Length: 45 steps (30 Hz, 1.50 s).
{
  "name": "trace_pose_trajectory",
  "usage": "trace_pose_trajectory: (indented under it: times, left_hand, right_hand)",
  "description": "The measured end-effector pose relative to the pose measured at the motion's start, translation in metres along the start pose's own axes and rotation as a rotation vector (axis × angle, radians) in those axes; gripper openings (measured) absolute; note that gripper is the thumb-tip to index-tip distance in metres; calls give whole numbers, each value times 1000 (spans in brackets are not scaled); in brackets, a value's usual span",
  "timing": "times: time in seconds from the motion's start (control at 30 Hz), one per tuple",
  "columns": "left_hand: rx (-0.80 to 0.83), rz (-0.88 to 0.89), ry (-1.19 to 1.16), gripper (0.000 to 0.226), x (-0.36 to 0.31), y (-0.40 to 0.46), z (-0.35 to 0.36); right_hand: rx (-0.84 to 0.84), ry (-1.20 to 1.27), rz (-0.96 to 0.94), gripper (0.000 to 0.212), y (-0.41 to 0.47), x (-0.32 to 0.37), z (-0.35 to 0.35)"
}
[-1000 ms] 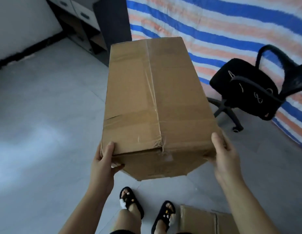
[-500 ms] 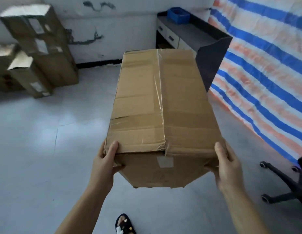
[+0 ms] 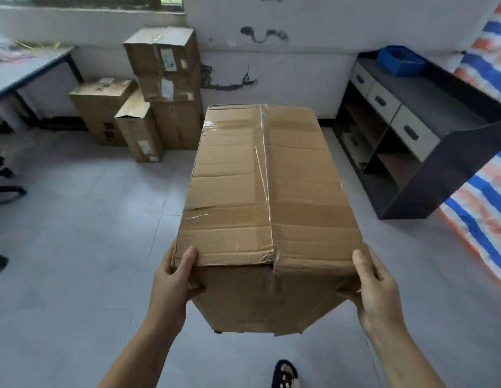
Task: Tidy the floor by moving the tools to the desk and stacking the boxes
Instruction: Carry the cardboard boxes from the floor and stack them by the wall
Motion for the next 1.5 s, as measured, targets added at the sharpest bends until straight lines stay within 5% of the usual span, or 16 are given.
trace_pose_trajectory:
  times: [0.3,0.43,0.6,0.97,1.37,1.43,1.5]
  left_hand:
    - [-115,-23,-12,41,-20,137,48]
    - [-178,-65,-24,44,-42,210,94]
    - [-190,-80,-47,43,-78,301,153]
    - [-87,-70,-76,36,-154,560,240]
    - [45,62,-42,35,-286,797,318]
    - [52,70,-41,32,-297,829,336]
    - [56,78,-37,29,-305,864,355]
  right_hand:
    - [69,-31,53,57,123,-21,135]
    - [109,-25,109,44,206,-10,202]
    - [119,-64,38,82,284,20,283]
    - [72,0,-13,52,424,52,502]
    - [49,30,-32,107,533,105,716]
    - [49,43,-50,93,561,113,749]
    - [55,46,-40,51,590,117,782]
Point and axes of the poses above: each hand's wrist, its own y-axis towards the middle knuckle, its own z-axis out of the palm, x = y × z, the point moved 6 cm from there along y, towards the middle knuckle, and after that the axes turned 10 degrees about -x, right-handed, at the moved point
